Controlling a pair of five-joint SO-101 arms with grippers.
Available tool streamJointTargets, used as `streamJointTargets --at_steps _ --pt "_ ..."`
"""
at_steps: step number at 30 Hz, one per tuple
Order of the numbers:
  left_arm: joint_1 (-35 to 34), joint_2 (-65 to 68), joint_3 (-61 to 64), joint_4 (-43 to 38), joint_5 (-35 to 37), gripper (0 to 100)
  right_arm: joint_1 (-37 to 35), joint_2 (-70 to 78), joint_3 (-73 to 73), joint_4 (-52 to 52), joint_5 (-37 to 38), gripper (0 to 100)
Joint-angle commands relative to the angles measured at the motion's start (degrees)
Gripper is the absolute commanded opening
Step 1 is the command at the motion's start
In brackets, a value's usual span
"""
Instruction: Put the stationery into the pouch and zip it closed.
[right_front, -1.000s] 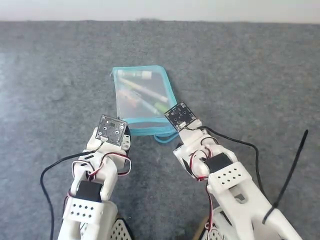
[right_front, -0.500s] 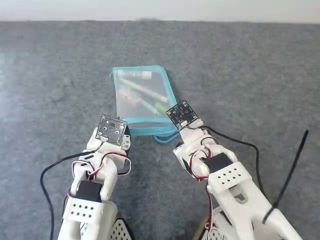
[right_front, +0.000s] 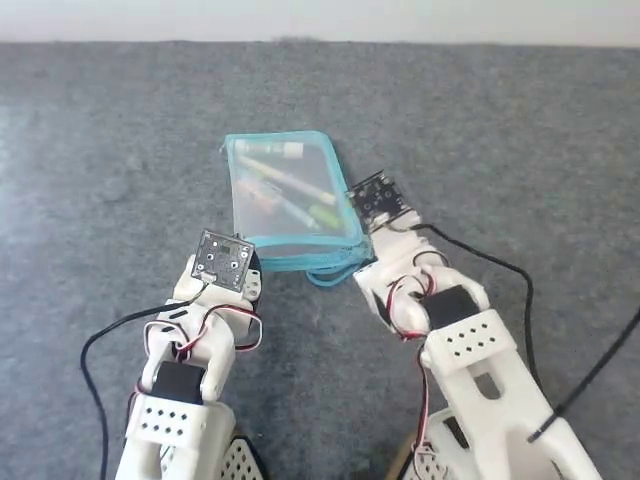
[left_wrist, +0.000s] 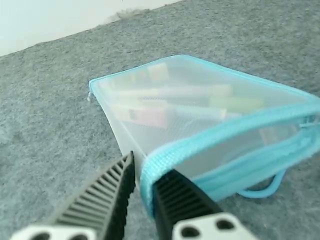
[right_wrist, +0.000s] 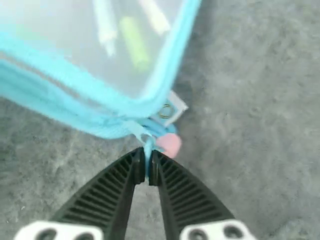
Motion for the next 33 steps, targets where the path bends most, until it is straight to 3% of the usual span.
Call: streamJointTargets --at_steps 1,7,9,14,24,29,33 --pt "0.4 -0.3 -0.3 -0.2 -0.1 1 -0.3 -1.8 -3.6 0.8 -0.3 2.3" --pt "0.4 -0.3 -0.3 -0.2 -0.2 1 -3.6 -1.6 -3.5 0.8 -0.2 18.2" --pt "0.4 -0.3 -0.3 -0.2 -0.2 1 -3.6 -1.6 -3.6 1.1 -0.1 16.8" --pt "0.4 -0.3 -0.4 -0.2 -0.2 1 -3.2 -1.6 -8.7 6.3 3.8 0.0" --pt "0.4 -0.3 -0.2 -0.2 -0.2 1 -4.6 -2.0 -21.0 22.9 8.2 4.1" --pt "0.4 -0.3 -0.2 -0.2 -0.2 1 -8.9 -2.1 -7.0 11.6 9.4 18.4" --pt "0.4 -0.3 -0.1 -0.2 -0.3 1 -7.3 -0.1 -2.0 3.6 7.6 19.5"
